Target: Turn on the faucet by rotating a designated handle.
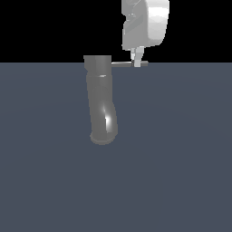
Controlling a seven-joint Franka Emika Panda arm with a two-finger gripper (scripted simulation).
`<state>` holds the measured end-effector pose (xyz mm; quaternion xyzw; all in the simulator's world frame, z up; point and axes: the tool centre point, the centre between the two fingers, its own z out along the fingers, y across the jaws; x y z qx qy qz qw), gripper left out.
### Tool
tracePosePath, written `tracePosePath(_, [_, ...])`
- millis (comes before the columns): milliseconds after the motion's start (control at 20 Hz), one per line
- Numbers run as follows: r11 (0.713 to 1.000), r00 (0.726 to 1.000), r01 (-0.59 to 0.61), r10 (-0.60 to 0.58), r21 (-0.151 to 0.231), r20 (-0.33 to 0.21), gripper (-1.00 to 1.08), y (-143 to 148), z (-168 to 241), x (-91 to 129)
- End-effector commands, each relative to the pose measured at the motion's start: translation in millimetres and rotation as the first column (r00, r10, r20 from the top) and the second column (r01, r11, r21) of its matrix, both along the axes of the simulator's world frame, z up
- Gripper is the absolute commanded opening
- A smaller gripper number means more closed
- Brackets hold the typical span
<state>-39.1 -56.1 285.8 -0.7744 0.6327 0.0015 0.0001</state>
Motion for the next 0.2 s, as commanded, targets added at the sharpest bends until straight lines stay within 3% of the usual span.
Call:
tracePosePath(0, [1.0, 1.0, 0.03, -0.03, -0.002, 0.002, -1.0, -20.4, -0.4, 5.8])
tracePosePath(150, [1.0, 1.0, 0.031, -0.031, -0.002, 0.002, -1.0, -24.0, -0.4, 10.5])
